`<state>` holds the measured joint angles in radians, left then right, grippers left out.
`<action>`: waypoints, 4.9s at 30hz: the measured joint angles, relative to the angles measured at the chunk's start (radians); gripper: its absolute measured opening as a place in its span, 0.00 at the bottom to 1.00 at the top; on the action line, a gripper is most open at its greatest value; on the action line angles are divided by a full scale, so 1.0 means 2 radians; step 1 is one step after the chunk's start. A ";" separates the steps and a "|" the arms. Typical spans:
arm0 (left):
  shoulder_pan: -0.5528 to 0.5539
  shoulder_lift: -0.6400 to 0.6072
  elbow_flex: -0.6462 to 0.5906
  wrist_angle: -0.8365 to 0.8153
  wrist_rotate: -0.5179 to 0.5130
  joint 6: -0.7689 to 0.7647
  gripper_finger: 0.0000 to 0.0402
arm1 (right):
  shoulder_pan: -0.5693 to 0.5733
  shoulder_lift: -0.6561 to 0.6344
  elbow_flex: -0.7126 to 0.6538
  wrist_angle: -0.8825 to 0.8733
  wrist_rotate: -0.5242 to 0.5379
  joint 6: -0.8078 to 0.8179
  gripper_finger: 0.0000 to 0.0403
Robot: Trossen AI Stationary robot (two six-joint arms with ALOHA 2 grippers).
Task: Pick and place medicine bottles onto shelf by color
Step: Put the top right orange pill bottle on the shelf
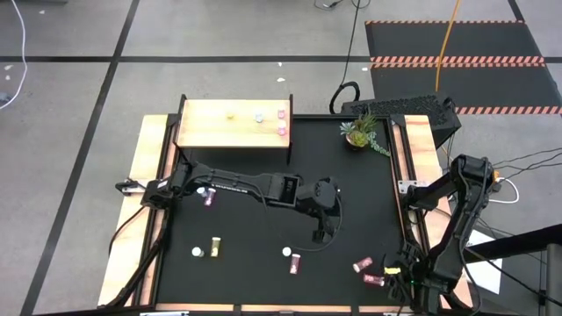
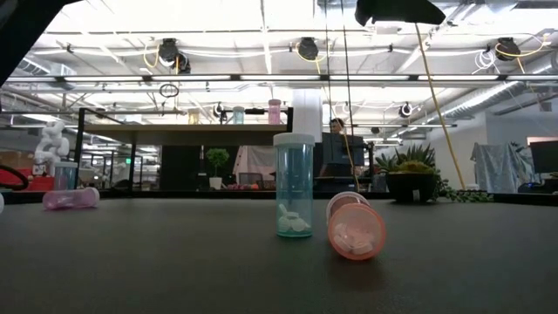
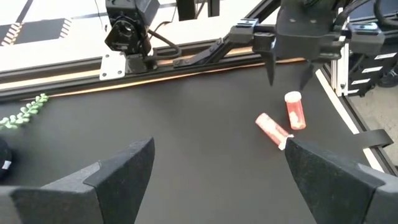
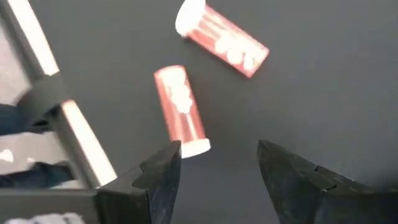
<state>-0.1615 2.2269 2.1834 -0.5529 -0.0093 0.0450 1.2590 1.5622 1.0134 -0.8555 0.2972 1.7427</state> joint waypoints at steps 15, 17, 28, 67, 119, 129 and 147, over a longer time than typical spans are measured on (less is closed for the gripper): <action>0.002 0.000 0.000 -0.007 -0.001 -0.005 0.90 | -0.134 -0.007 -0.060 0.052 -0.055 -0.307 0.51; 0.001 0.001 0.000 -0.014 -0.005 -0.013 0.90 | -0.142 -0.008 -0.061 0.056 -0.055 -0.328 0.51; -0.004 0.001 0.000 -0.038 -0.023 -0.025 0.90 | -0.161 -0.009 -0.108 0.119 -0.062 -0.381 0.46; -0.048 -0.287 0.001 -0.388 -0.318 -0.237 0.90 | -0.188 -0.049 -0.121 0.164 -0.057 -0.657 0.50; -0.151 -0.291 -0.061 -0.069 -0.381 -0.110 0.90 | -0.253 -0.193 -0.147 0.311 0.101 -0.523 0.24; -0.105 -0.288 -0.244 0.214 -0.182 -0.072 0.90 | -0.315 -0.250 -0.147 0.555 0.126 -0.669 0.24; -0.049 -0.265 -0.334 0.372 -0.088 -0.117 0.90 | -0.360 -0.251 -0.147 0.668 0.098 -0.809 0.24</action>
<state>-0.2597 1.6976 1.5162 0.1920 -0.1845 -0.1898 0.5394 1.0607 0.7197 0.4799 0.4925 0.1239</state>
